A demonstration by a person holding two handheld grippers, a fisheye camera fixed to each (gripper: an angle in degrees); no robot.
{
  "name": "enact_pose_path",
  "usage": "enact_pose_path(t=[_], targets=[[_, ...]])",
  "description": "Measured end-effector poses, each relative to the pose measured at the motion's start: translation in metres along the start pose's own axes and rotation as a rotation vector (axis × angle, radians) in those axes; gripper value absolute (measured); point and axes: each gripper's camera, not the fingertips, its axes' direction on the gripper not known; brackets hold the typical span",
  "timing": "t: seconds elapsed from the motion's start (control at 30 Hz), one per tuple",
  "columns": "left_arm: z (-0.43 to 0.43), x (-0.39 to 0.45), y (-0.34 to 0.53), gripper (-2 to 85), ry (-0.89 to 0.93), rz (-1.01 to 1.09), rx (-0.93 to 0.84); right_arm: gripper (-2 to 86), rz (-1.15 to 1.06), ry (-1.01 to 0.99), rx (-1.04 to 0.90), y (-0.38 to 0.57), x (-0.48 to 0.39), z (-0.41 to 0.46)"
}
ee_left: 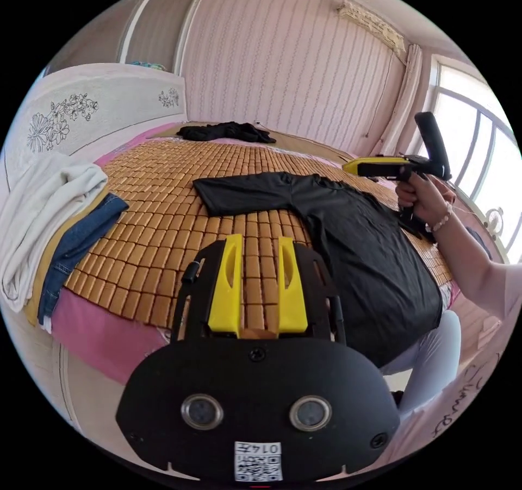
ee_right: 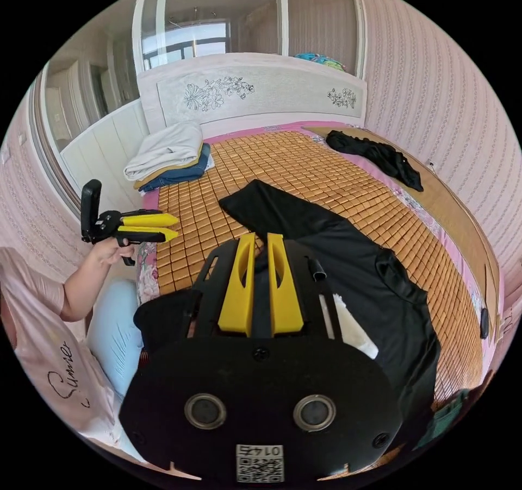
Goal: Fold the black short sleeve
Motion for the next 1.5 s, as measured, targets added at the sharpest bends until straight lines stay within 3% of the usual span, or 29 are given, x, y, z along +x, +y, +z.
enact_pose_path(t=[0.17,0.3,0.43,0.77,0.83,1.0,1.23,1.5], targets=[[0.035,-0.046,-0.085,12.0,0.007,-0.139,-0.093,7.9,-0.012,-0.095,-0.106,-0.049,-0.016,0.119],[0.047,-0.026,-0.128,11.8,-0.016,-0.047,-0.178,8.5,-0.056,-0.061,-0.188,-0.077,-0.032,0.196],[0.050,-0.013,-0.151,11.2,-0.112,-0.041,-0.240,8.7,-0.107,-0.009,-0.272,-0.100,-0.049,0.277],[0.027,-0.006,-0.184,3.8,-0.048,-0.113,-0.290,7.5,-0.107,0.089,-0.379,-0.102,-0.053,0.419],[0.022,0.000,-0.187,2.1,-0.027,-0.104,-0.290,1.2,-0.101,0.109,-0.339,-0.094,-0.047,0.417],[-0.002,0.017,-0.189,-0.3,-0.018,-0.084,-0.249,-0.7,-0.066,0.054,-0.275,-0.075,-0.013,0.384],[-0.056,0.057,-0.185,-0.6,0.073,-0.031,-0.055,-0.9,0.087,-0.090,-0.021,-0.038,0.085,0.242],[-0.100,0.171,-0.167,0.3,0.257,0.211,0.094,-0.8,0.230,-0.121,0.208,0.064,0.179,0.084]])
